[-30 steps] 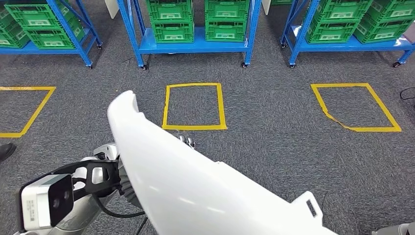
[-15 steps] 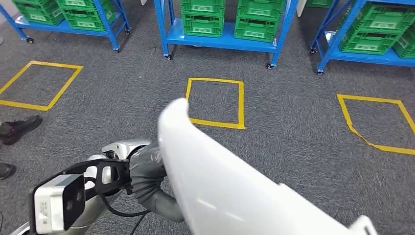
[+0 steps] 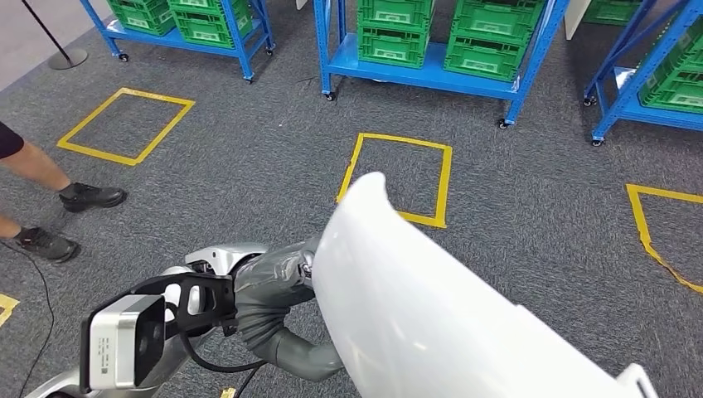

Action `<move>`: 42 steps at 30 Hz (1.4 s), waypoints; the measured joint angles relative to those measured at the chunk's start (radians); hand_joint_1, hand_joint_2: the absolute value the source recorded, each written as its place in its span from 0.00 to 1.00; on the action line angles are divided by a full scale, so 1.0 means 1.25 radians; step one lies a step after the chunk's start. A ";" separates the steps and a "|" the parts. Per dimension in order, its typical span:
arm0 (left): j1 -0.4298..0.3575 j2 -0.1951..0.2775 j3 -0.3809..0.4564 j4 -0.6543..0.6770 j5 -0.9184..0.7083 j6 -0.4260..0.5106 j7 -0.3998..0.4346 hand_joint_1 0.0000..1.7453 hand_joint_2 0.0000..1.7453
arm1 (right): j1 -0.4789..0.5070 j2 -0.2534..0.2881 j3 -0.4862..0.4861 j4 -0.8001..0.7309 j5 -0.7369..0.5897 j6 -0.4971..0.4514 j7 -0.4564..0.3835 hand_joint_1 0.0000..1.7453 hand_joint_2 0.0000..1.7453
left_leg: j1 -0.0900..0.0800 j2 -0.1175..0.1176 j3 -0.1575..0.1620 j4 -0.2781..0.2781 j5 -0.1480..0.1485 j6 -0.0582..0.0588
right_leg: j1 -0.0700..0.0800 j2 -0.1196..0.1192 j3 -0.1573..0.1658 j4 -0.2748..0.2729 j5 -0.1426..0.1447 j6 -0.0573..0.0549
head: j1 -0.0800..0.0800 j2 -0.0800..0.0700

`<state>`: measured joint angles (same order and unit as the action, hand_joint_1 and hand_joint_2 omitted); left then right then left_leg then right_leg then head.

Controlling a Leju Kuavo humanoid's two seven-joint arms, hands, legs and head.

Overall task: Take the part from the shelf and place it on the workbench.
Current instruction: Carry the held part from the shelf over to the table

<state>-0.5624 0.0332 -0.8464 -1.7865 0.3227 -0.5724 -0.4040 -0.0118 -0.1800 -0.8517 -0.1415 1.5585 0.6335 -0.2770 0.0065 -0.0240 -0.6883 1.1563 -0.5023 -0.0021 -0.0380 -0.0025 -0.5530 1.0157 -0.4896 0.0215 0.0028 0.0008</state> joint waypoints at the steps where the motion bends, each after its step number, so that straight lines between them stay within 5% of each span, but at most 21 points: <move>1: 0.002 0.001 0.000 0.000 0.000 -0.001 0.000 1.00 1.00 | 0.001 0.000 0.002 0.000 -0.004 -0.001 0.000 0.00 0.00 | 0.001 0.009 -0.024 0.055 -0.024 -0.002 | 0.002 -0.009 -0.001 0.000 0.000 -0.003 | 0.000 0.000; 3: 0.006 0.005 0.000 0.000 0.000 -0.003 0.000 1.00 1.00 | 0.003 0.000 0.003 0.000 -0.011 -0.003 -0.001 0.00 0.00 | 0.003 0.014 -0.051 0.118 -0.042 -0.001 | 0.006 -0.028 -0.002 0.000 -0.001 -0.004 | -0.001 0.000; 4: 0.007 0.006 -0.001 0.000 0.000 -0.003 0.000 1.00 1.00 | 0.003 0.001 0.003 0.000 -0.013 -0.004 -0.001 0.00 0.00 | 0.003 0.016 -0.042 0.106 -0.030 0.001 | 0.008 -0.038 -0.002 0.000 -0.001 -0.004 | -0.001 0.000; 8: 0.005 0.009 0.000 -0.005 0.000 -0.005 -0.001 1.00 1.00 | 0.000 0.004 0.004 0.000 -0.025 -0.011 -0.002 0.00 0.00 | -0.012 0.061 0.060 -0.078 0.031 0.024 | 0.016 -0.071 -0.001 -0.002 -0.001 -0.004 | 0.000 0.000; 11: 0.009 0.010 0.002 -0.013 -0.009 -0.008 -0.004 1.00 1.00 | -0.002 0.007 -0.004 -0.001 -0.056 -0.033 -0.009 0.00 0.00 | -0.022 0.061 0.072 -0.113 0.035 0.032 | 0.018 -0.096 0.001 -0.006 0.000 0.001 | -0.001 0.000; 12: 0.013 0.010 0.004 -0.018 -0.014 -0.009 -0.005 1.00 1.00 | -0.004 0.008 -0.011 -0.002 -0.070 -0.041 -0.012 0.00 0.00 | -0.021 0.052 0.076 -0.120 0.040 0.035 | 0.017 -0.094 0.002 -0.006 -0.003 0.004 | -0.001 0.000; 14: 0.018 0.011 0.008 -0.028 -0.019 -0.010 -0.007 1.00 1.00 | -0.003 0.010 -0.028 -0.002 -0.102 -0.052 -0.015 0.00 0.00 | -0.016 0.034 0.085 -0.136 0.052 0.042 | 0.016 -0.060 -0.012 0.026 -0.022 0.005 | 0.000 0.000; 16: 0.024 0.011 0.012 -0.035 -0.023 -0.013 -0.008 1.00 1.00 | 0.002 0.010 -0.054 -0.003 -0.145 -0.058 -0.005 0.00 0.00 | -0.014 0.015 0.086 -0.142 0.059 0.048 | 0.014 -0.016 -0.058 0.122 -0.063 0.000 | 0.002 0.000; 18: 0.037 0.013 0.017 -0.041 -0.027 -0.017 -0.008 1.00 1.00 | 0.006 0.013 -0.094 -0.006 -0.200 -0.061 0.021 0.00 0.00 | -0.014 -0.009 0.085 -0.142 0.060 0.049 | 0.013 -0.004 -0.102 0.209 -0.089 0.002 | 0.004 0.000; 19: 0.042 0.015 0.020 -0.044 -0.028 -0.019 -0.007 1.00 1.00 | 0.007 0.015 -0.116 -0.009 -0.224 -0.061 0.034 0.00 0.00 | -0.014 -0.020 0.085 -0.141 0.060 0.048 | 0.011 -0.002 -0.106 0.213 -0.084 0.008 | 0.004 0.000; 22: 0.048 0.017 0.027 -0.053 -0.030 -0.024 -0.007 1.00 1.00 | 0.007 0.022 -0.173 -0.019 -0.256 -0.058 0.050 0.00 0.00 | -0.012 -0.054 0.081 -0.128 0.057 0.040 | -0.002 0.025 -0.048 0.078 -0.022 0.033 | 0.004 0.000; 23: 0.049 0.017 0.027 -0.055 -0.030 -0.027 -0.006 1.00 1.00 | 0.007 0.023 -0.185 -0.021 -0.257 -0.055 0.051 0.00 0.00 | -0.012 -0.065 0.077 -0.121 0.054 0.036 | -0.005 0.039 -0.028 0.036 -0.007 0.034 | 0.005 0.000; 25: 0.049 0.018 0.028 -0.059 -0.030 -0.036 -0.006 1.00 1.00 | 0.007 0.025 -0.198 -0.025 -0.248 -0.049 0.049 0.00 0.00 | -0.011 -0.082 0.066 -0.111 0.052 0.026 | -0.004 0.050 -0.014 0.006 0.001 0.023 | 0.004 0.000; 27: 0.049 0.018 0.028 -0.063 -0.027 -0.044 -0.005 1.00 1.00 | 0.006 0.027 -0.200 -0.028 -0.233 -0.044 0.038 0.00 0.00 | -0.006 -0.091 0.059 -0.109 0.053 0.018 | 0.000 0.033 -0.013 0.006 0.004 0.010 | 0.004 0.000; 29: 0.047 0.020 0.028 -0.067 -0.024 -0.050 -0.006 1.00 1.00 | 0.007 0.026 -0.199 -0.030 -0.224 -0.041 0.025 0.00 0.00 | -0.005 -0.057 0.041 -0.078 0.034 0.010 | -0.001 0.016 -0.011 0.005 0.005 0.000 | -0.001 0.000; 31: 0.045 0.021 0.027 -0.070 -0.024 -0.052 -0.006 1.00 1.00 | 0.011 0.023 -0.198 -0.032 -0.220 -0.040 0.020 0.00 0.00 | -0.003 -0.007 -0.003 0.014 -0.011 0.003 | 0.002 -0.002 -0.010 0.004 0.003 -0.007 | -0.006 0.000; 33: 0.047 0.022 0.026 -0.071 -0.024 -0.052 -0.005 1.00 1.00 | 0.015 0.022 -0.198 -0.033 -0.218 -0.040 0.018 0.00 0.00 | 0.001 0.011 -0.052 0.108 -0.042 0.000 | 0.007 -0.023 -0.009 0.004 0.001 -0.011 | -0.007 0.000; 34: 0.047 0.023 0.026 -0.071 -0.024 -0.052 -0.005 1.00 1.00 | 0.016 0.022 -0.198 -0.033 -0.217 -0.040 0.018 0.00 0.00 | 0.003 0.014 -0.060 0.120 -0.039 0.000 | 0.009 -0.034 -0.009 0.004 0.000 -0.012 | -0.007 0.000; 36: 0.047 0.024 0.026 -0.071 -0.023 -0.053 -0.005 1.00 1.00 | 0.015 0.022 -0.197 -0.033 -0.211 -0.038 0.012 0.00 0.00 | 0.002 0.026 -0.024 0.050 0.002 0.004 | 0.012 -0.052 -0.006 0.004 -0.002 -0.013 | -0.007 0.000; 39: 0.043 0.024 0.025 -0.075 -0.019 -0.061 -0.005 1.00 1.00 | 0.016 0.019 -0.181 -0.033 -0.182 -0.034 -0.016 0.00 0.00 | -0.011 0.074 0.049 -0.088 0.043 0.016 | 0.017 -0.076 -0.002 0.004 -0.007 -0.007 | -0.007 0.000; 42: 0.042 0.024 0.024 -0.080 -0.014 -0.067 -0.005 1.00 1.00 | 0.016 0.013 -0.151 -0.030 -0.146 -0.035 -0.038 0.00 0.00 | -0.018 0.057 0.055 -0.106 0.045 0.025 | 0.017 -0.098 0.003 0.001 -0.012 0.004 | -0.007 0.000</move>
<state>-0.5100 0.0632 -0.8164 -1.8867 0.3056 -0.6558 -0.4100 0.0080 -0.1638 -1.0404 -0.1788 1.3765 0.5898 -0.3241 -0.0159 0.0473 -0.6197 1.0241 -0.4460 0.0294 -0.0169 -0.1246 -0.5498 1.0172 -0.5046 0.0264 -0.0057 0.0008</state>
